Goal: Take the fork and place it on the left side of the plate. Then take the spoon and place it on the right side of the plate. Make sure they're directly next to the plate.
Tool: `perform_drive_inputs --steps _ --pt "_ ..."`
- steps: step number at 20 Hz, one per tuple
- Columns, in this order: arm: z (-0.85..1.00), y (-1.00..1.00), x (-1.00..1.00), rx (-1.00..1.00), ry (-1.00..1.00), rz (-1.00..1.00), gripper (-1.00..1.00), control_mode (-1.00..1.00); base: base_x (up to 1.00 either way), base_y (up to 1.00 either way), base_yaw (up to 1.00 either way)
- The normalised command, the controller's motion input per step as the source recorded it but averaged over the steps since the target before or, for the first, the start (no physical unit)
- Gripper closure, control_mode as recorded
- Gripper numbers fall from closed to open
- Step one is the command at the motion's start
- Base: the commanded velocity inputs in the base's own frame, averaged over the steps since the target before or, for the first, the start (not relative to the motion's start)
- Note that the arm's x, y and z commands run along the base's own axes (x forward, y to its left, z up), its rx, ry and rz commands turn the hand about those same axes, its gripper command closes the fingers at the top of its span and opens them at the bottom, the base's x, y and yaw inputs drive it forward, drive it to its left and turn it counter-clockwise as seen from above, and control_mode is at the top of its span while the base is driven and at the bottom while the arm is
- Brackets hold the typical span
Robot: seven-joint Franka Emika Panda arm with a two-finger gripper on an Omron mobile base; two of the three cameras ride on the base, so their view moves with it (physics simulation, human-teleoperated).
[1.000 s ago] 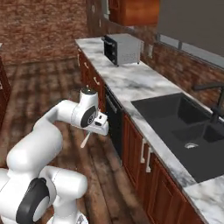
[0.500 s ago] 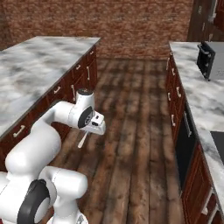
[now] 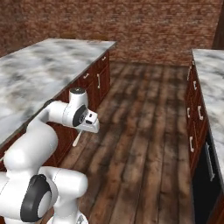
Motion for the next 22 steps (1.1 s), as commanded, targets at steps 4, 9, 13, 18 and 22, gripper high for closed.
perform_drive_inputs --steps 4,9,13,18,22 --pt "0.00 0.00 0.00 0.00 0.00 0.00 1.00 1.00 1.00 -0.19 0.03" --pt "0.00 0.00 0.00 0.00 0.00 0.00 1.00 1.00 1.00 -0.28 0.03" --pt "0.00 0.00 0.00 0.00 0.00 0.00 1.00 1.00 1.00 -0.33 0.03" --pt "0.00 0.00 0.00 0.00 0.00 0.00 1.00 1.00 1.00 -0.31 0.03" --pt "0.00 0.00 0.00 0.00 0.00 0.00 1.00 1.00 1.00 -0.27 0.02"
